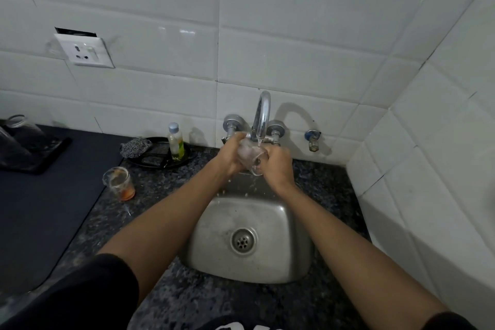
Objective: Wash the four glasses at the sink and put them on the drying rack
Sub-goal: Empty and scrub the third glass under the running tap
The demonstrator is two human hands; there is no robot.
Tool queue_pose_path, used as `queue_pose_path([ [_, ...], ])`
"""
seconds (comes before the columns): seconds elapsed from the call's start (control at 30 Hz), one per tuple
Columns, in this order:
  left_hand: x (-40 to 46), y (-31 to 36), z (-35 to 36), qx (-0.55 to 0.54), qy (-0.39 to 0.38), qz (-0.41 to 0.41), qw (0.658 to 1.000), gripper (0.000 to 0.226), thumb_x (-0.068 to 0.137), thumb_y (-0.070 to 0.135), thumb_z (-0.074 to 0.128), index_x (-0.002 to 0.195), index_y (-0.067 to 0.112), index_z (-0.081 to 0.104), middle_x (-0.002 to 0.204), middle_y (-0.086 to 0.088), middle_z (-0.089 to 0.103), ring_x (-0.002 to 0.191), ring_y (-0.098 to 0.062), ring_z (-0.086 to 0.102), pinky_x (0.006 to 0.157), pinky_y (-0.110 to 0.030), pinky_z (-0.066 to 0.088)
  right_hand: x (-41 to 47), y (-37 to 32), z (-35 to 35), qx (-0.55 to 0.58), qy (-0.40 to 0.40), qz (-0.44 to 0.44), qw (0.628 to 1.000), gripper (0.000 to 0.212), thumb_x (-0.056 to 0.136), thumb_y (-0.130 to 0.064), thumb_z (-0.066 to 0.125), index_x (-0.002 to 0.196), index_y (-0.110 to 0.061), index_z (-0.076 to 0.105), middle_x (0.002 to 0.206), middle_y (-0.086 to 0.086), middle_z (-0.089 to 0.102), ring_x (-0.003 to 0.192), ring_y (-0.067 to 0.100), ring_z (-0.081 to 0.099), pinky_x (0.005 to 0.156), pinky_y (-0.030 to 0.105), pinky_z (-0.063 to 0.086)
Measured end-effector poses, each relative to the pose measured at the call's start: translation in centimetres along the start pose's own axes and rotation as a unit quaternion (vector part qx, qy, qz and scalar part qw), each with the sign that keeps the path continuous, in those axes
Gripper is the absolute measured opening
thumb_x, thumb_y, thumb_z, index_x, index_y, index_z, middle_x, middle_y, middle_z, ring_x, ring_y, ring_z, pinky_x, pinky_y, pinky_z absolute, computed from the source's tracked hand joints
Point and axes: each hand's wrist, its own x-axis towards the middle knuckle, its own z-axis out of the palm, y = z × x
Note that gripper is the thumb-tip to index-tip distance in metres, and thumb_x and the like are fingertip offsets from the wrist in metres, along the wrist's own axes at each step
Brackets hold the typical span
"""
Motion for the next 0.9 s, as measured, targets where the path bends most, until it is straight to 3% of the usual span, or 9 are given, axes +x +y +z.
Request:
queue_pose_path([
  [0.13, 0.0, 0.3, 0.1, 0.095, 0.02, -0.02, 0.995, 0.029, 0.1, 0.039, 0.062, 0.1, 0.01, 0.065, 0.086, -0.013, 0.074, 0.084, -0.027, 0.07, 0.09, -0.047, 0.059, 0.5, 0.9, -0.9, -0.207, -0.03, -0.186, 0.96, 0.027, 0.095, -0.012, 0.071, 0.121, -0.011, 0.073, 0.099, 0.011, 0.078, 0.079, 0.025, 0.073, 0.071, 0.041, 0.063],
  [0.27, 0.6, -0.2, -0.1, 0.031, -0.014, 0.007, 0.999, 0.021, 0.1, 0.023, 0.06, 0.107, 0.003, 0.063, 0.093, -0.012, 0.073, 0.086, -0.027, 0.07, 0.095, -0.049, 0.056, 0.3, 0.9, -0.2, -0.021, -0.038, 0.023, 0.999, 0.016, 0.099, -0.02, 0.069, 0.109, -0.012, 0.079, 0.087, 0.006, 0.078, 0.071, 0.018, 0.074, 0.068, 0.04, 0.064],
  [0.33, 0.9, -0.6, -0.3, 0.01, -0.028, 0.021, 0.999, 0.021, 0.102, 0.025, 0.058, 0.104, 0.005, 0.064, 0.096, -0.013, 0.071, 0.088, -0.027, 0.068, 0.098, -0.05, 0.054, 0.4, 1.0, -0.3, -0.016, -0.055, 0.043, 0.997, 0.015, 0.099, -0.019, 0.067, 0.104, -0.012, 0.079, 0.084, 0.004, 0.077, 0.069, 0.017, 0.073, 0.065, 0.041, 0.064],
  [0.5, 0.9, -0.5, 0.4, 0.085, 0.008, -0.024, 0.996, 0.03, 0.099, 0.035, 0.064, 0.1, 0.005, 0.069, 0.082, -0.008, 0.077, 0.082, -0.024, 0.071, 0.069, -0.037, 0.057, 0.3, 1.5, -0.6, -0.229, -0.001, -0.199, 0.953, 0.028, 0.09, -0.008, 0.076, 0.118, -0.008, 0.075, 0.099, 0.012, 0.078, 0.078, 0.027, 0.074, 0.069, 0.041, 0.063],
  [0.6, 1.4, -0.5, -0.2, 0.047, 0.025, 0.005, 0.999, 0.031, 0.094, 0.024, 0.069, 0.114, 0.002, 0.064, 0.087, -0.01, 0.073, 0.076, -0.024, 0.072, 0.067, -0.037, 0.059, 0.0, 1.6, 0.3, -0.081, -0.013, -0.028, 0.996, 0.014, 0.097, -0.019, 0.073, 0.109, -0.013, 0.079, 0.084, 0.003, 0.078, 0.067, 0.015, 0.073, 0.061, 0.035, 0.063],
  [0.67, 1.7, -0.6, -0.5, 0.003, 0.018, 0.034, 0.999, 0.028, 0.096, 0.021, 0.067, 0.114, 0.001, 0.061, 0.088, -0.011, 0.071, 0.075, -0.024, 0.071, 0.073, -0.039, 0.06, 0.4, 1.6, 0.7, 0.031, -0.032, 0.111, 0.993, 0.009, 0.098, -0.013, 0.069, 0.099, -0.01, 0.077, 0.081, 0.006, 0.077, 0.066, 0.016, 0.074, 0.063, 0.04, 0.065],
  [0.7, 1.8, -0.8, -0.7, -0.004, 0.006, 0.039, 0.999, 0.025, 0.098, 0.023, 0.064, 0.112, 0.002, 0.062, 0.088, -0.011, 0.072, 0.078, -0.024, 0.071, 0.078, -0.04, 0.06, 0.6, 1.7, 0.8, 0.044, -0.028, 0.127, 0.991, 0.009, 0.097, -0.011, 0.068, 0.097, -0.009, 0.077, 0.081, 0.007, 0.077, 0.067, 0.019, 0.075, 0.064, 0.044, 0.065],
  [0.8, 1.5, -1.0, -0.7, 0.05, -0.012, 0.003, 0.999, 0.037, 0.098, 0.038, 0.064, 0.111, 0.004, 0.069, 0.101, -0.014, 0.076, 0.094, -0.029, 0.072, 0.089, -0.046, 0.059, -0.1, 1.5, 0.1, -0.052, -0.011, 0.025, 0.998, 0.015, 0.098, -0.012, 0.067, 0.108, -0.009, 0.078, 0.087, 0.007, 0.076, 0.072, 0.021, 0.073, 0.069, 0.043, 0.064],
  [0.9, 1.9, -1.6, -1.0, 0.085, 0.009, -0.017, 0.996, 0.033, 0.093, 0.033, 0.071, 0.112, 0.006, 0.071, 0.111, -0.017, 0.075, 0.094, -0.027, 0.073, 0.079, -0.041, 0.062, -0.9, 1.8, -0.5, -0.096, -0.015, -0.088, 0.991, 0.034, 0.096, -0.011, 0.071, 0.129, -0.015, 0.072, 0.103, 0.007, 0.078, 0.08, 0.017, 0.073, 0.075, 0.035, 0.065],
])
